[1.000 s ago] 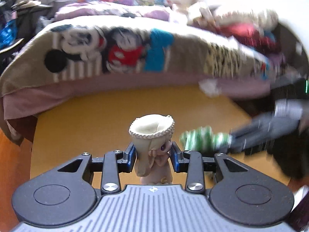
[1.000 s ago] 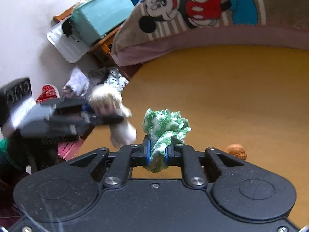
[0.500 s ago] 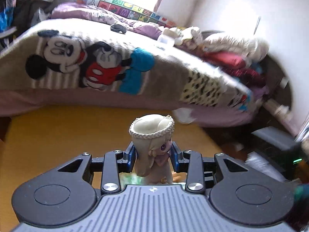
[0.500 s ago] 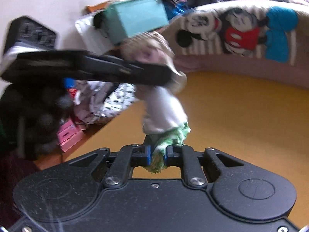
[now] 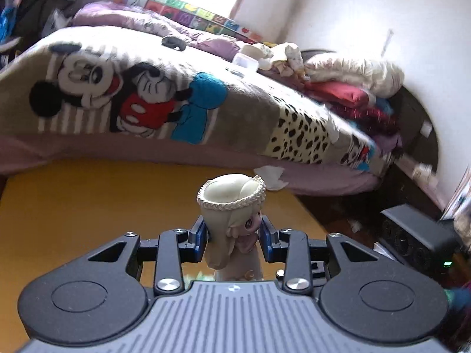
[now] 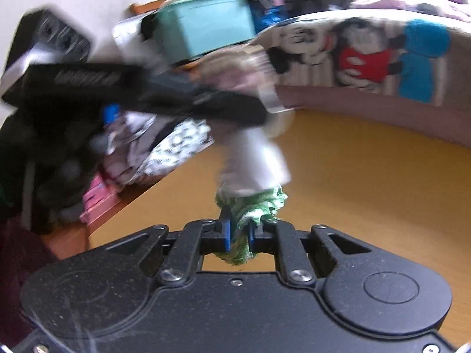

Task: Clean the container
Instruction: 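Lift the figurine with the left tool while the right tool wipes its underside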

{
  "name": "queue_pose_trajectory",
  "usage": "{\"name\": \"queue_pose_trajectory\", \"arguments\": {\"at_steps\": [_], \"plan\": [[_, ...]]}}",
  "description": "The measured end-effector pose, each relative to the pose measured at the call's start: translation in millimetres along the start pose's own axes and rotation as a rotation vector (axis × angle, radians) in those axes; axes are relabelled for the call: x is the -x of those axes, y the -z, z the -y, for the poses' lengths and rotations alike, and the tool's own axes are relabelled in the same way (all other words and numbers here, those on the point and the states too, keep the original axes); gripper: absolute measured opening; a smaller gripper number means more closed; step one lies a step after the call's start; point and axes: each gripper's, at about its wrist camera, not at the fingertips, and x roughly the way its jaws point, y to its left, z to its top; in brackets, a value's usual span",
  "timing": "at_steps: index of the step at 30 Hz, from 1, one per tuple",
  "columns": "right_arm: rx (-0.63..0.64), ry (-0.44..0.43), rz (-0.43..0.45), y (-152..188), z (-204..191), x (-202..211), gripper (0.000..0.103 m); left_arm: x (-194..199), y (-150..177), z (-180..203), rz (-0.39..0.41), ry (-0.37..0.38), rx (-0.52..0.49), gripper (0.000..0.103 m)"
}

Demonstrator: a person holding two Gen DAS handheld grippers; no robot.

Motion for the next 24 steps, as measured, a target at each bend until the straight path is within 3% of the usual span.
{"name": "queue_pose_trajectory", "arguments": {"at_steps": [3,6,10,15,24], "plan": [[0.014,-0.007,-0.010,1.5,-1.4,2.5,0.011,-2.3,3.0,-4.7,-0.028,-0.051,-0.027,0.034],[0.000,0.039,-0.016,1.9,8.3,7.6,0.011,1.1,4.6,-15.3,-0.039,-0.061,0.003,0.034],[-0.043,0.094,0.005,2.0,21.3,11.3,0.011,4.4,5.4,-12.1,-0.028,0.001,0.028,0.034],[-0.030,0.030,0.005,4.0,10.0,4.4,0.011,-0.3,7.2,-5.8,-0.025,0.011,0.016,0.034],[-0.058,0.022,0.017,3.9,17.4,18.3,0.010,-10.8,21.7,-24.9,-0.088,-0.124,-0.028,0.034]]}}
